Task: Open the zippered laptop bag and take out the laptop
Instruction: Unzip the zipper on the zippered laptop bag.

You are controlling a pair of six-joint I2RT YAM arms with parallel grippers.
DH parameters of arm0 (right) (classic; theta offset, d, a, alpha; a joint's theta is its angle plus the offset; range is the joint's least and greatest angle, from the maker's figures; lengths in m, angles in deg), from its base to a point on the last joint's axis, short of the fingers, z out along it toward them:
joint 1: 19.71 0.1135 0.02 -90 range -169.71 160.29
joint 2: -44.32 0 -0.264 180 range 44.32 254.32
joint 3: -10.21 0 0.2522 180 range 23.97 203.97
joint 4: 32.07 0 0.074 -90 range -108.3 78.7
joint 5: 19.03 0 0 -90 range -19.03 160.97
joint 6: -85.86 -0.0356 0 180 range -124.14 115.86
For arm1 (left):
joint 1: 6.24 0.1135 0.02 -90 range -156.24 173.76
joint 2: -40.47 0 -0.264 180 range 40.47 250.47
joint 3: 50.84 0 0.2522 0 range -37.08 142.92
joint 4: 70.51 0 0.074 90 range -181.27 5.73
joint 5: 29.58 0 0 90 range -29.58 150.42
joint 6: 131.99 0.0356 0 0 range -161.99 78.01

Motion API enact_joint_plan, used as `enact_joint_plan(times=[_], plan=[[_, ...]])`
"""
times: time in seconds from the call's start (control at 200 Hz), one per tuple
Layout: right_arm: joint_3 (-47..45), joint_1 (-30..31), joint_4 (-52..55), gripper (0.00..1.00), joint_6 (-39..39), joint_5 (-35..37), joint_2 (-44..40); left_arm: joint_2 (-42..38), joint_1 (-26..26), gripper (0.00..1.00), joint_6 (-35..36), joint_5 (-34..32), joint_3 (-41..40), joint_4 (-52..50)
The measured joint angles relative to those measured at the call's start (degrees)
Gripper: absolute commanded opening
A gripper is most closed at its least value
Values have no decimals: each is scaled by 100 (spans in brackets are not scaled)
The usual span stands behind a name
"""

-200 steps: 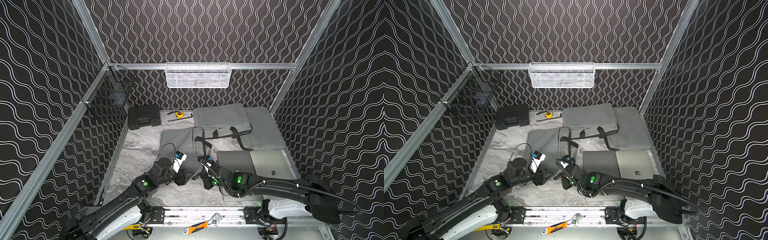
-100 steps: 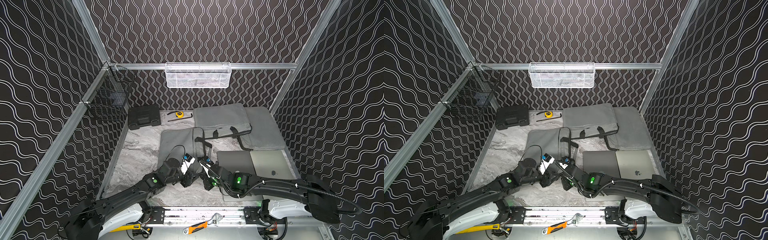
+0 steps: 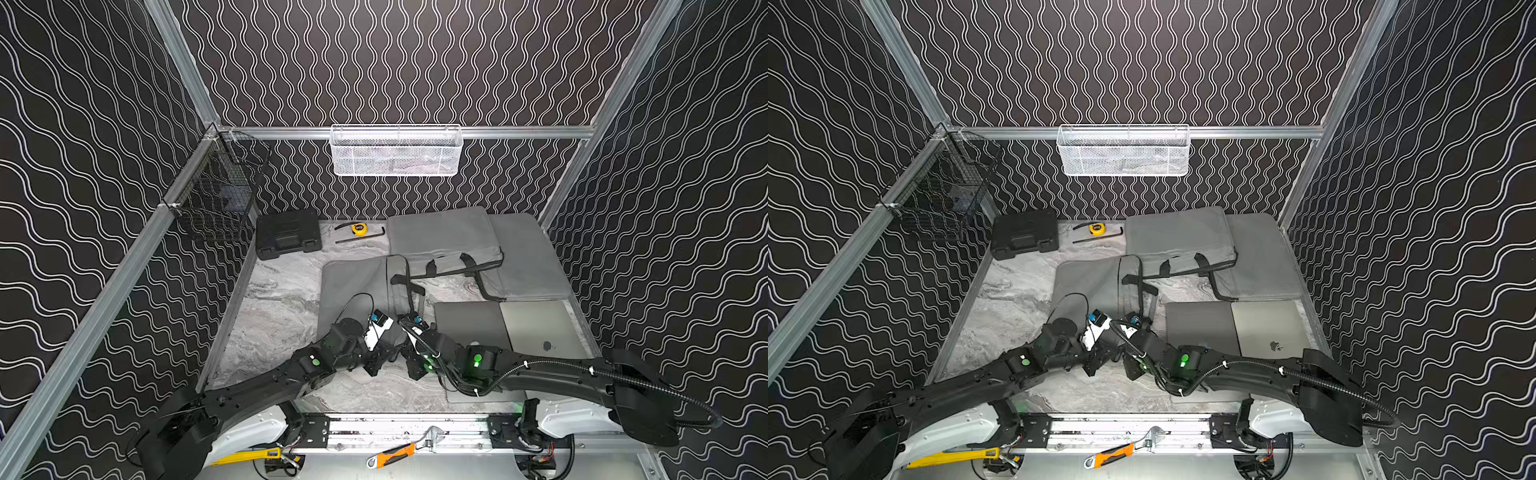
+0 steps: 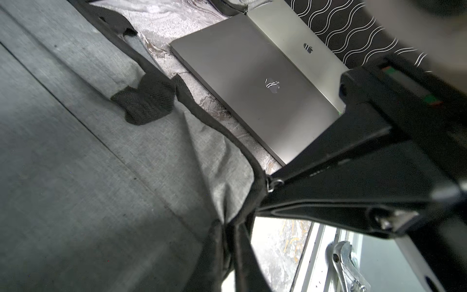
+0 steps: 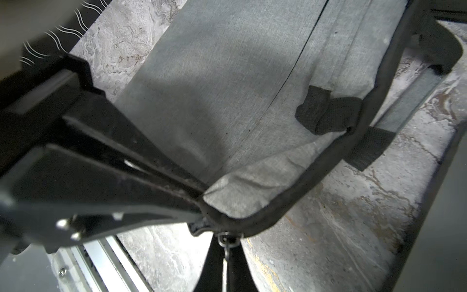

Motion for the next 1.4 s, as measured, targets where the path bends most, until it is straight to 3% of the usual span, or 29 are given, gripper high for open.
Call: enact_joint_plan(times=[0.41, 0.756, 0.966, 1.131, 1.236, 1.401], plan=[[87, -2, 767, 0, -538, 581, -411, -566, -24, 0, 151, 22, 2, -251], [195, -203, 1062, 0, -428, 522, -361, -835, -26, 0, 153, 120, -199, -111], [109, -870, 695, 0, -44, -651, -356, -1224, -22, 0, 151, 76, -332, -149], [-46, -1019, 560, 0, 229, -1204, -551, -1257, -24, 0, 153, 101, -332, -271], [-87, -1047, 474, 0, 345, -1447, -498, -1224, -24, 23, 149, 109, -337, -369], [-61, -1047, 507, 0, 459, -1541, -387, -994, -24, 36, 116, 140, -216, -643]])
